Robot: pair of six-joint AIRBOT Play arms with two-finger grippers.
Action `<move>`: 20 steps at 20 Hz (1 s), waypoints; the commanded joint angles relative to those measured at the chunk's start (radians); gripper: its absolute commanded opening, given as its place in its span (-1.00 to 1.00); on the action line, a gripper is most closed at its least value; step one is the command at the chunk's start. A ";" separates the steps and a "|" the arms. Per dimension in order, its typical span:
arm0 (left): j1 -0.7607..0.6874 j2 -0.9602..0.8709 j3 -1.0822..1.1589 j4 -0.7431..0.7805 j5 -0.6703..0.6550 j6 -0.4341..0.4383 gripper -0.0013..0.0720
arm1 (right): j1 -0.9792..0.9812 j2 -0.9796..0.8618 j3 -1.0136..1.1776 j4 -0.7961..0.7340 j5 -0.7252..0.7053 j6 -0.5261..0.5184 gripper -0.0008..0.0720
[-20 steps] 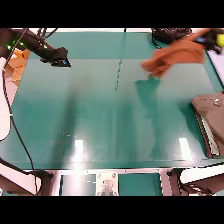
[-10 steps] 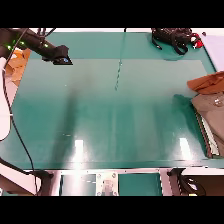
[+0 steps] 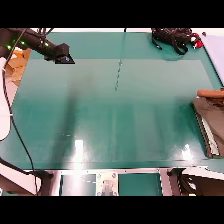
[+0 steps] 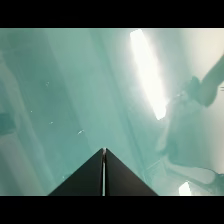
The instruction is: Fold the shirts.
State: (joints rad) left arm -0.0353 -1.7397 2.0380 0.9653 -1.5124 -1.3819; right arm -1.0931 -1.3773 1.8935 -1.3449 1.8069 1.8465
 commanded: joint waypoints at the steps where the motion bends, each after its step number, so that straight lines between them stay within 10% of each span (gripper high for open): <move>1: 0.001 0.000 0.000 -0.007 -0.006 0.003 -0.91 | -0.004 0.080 -0.180 -0.206 0.034 0.015 -0.93; 8: 0.001 0.000 0.000 -0.007 -0.007 0.004 -0.91 | -0.004 0.091 -0.651 -0.363 -0.165 0.016 -0.86; 10: 0.001 0.000 0.000 -0.007 -0.005 0.005 -0.91 | -0.004 0.075 -0.716 -0.362 -0.173 0.016 0.62; 11: 0.001 0.000 0.000 -0.008 -0.003 0.016 -0.91 | -0.003 0.065 -0.713 -0.360 -0.156 0.016 0.69; 15: 0.001 0.003 0.001 -0.062 0.028 0.028 -0.91 | 0.060 0.053 -0.511 -0.295 -0.109 0.016 0.68; 16: 0.001 0.004 0.005 -0.090 0.031 0.028 -0.91 | 0.097 0.053 -0.438 -0.261 -0.116 0.016 0.44; 18: 0.001 0.005 0.010 -0.129 0.031 0.020 -0.91 | 0.186 0.053 -0.328 -0.183 -0.148 -0.002 -0.83; 20: 0.001 0.009 0.009 -0.136 0.023 -0.009 -0.91 | 0.307 0.055 -0.269 -0.084 -0.190 -0.007 -0.93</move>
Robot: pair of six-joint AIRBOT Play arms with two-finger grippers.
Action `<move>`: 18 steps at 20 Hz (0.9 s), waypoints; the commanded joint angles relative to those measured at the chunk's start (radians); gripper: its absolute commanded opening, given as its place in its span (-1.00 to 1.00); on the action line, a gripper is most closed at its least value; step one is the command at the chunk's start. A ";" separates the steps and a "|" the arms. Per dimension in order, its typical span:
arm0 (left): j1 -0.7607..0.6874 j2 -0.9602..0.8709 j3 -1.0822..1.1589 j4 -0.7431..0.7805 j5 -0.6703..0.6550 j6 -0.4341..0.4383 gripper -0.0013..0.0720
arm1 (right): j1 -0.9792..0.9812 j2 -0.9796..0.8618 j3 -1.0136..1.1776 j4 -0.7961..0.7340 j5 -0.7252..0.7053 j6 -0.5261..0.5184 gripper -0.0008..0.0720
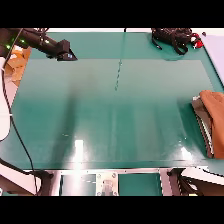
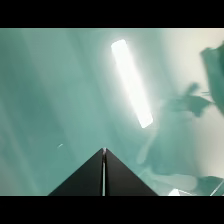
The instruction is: Fold the shirts.
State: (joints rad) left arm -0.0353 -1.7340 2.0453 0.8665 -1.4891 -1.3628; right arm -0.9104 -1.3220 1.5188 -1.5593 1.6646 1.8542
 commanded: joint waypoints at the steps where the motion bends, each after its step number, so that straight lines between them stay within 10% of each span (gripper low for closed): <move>1: 0.001 0.011 -0.005 -0.034 -0.010 -0.031 -0.91 | 0.182 0.000 0.106 0.167 -0.071 -0.016 -0.93; 18: -0.132 0.519 -0.875 0.155 0.145 -0.087 -0.91 | 0.959 0.240 -0.601 0.225 -0.506 -0.127 -0.93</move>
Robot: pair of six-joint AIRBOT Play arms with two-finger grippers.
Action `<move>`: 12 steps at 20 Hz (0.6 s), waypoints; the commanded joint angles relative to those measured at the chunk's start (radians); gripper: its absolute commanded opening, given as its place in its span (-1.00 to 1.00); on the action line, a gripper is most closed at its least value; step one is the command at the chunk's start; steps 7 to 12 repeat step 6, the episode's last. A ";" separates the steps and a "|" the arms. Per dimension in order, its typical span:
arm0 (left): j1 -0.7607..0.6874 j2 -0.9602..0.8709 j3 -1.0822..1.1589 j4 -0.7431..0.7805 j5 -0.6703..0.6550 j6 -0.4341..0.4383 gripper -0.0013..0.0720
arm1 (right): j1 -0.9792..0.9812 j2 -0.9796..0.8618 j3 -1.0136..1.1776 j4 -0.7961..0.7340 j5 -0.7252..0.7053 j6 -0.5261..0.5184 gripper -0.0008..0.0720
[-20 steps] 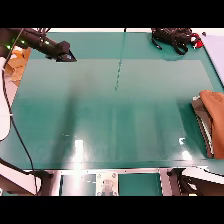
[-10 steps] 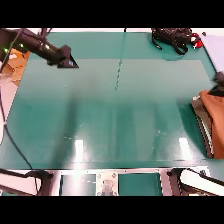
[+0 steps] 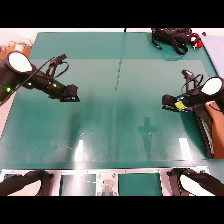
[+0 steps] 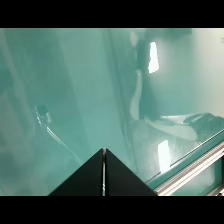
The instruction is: Fold the shirts.
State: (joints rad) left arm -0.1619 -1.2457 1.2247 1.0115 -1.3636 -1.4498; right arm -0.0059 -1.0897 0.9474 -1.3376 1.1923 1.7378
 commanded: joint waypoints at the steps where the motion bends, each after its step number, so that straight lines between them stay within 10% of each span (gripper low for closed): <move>1: -0.005 0.031 -0.055 0.006 0.017 0.000 -0.91 | 0.054 0.008 -0.029 0.003 -0.034 -0.011 -0.93; 12: -0.005 0.031 -0.055 0.006 0.021 0.000 -0.91 | 0.052 0.008 -0.029 0.003 -0.034 -0.011 -0.93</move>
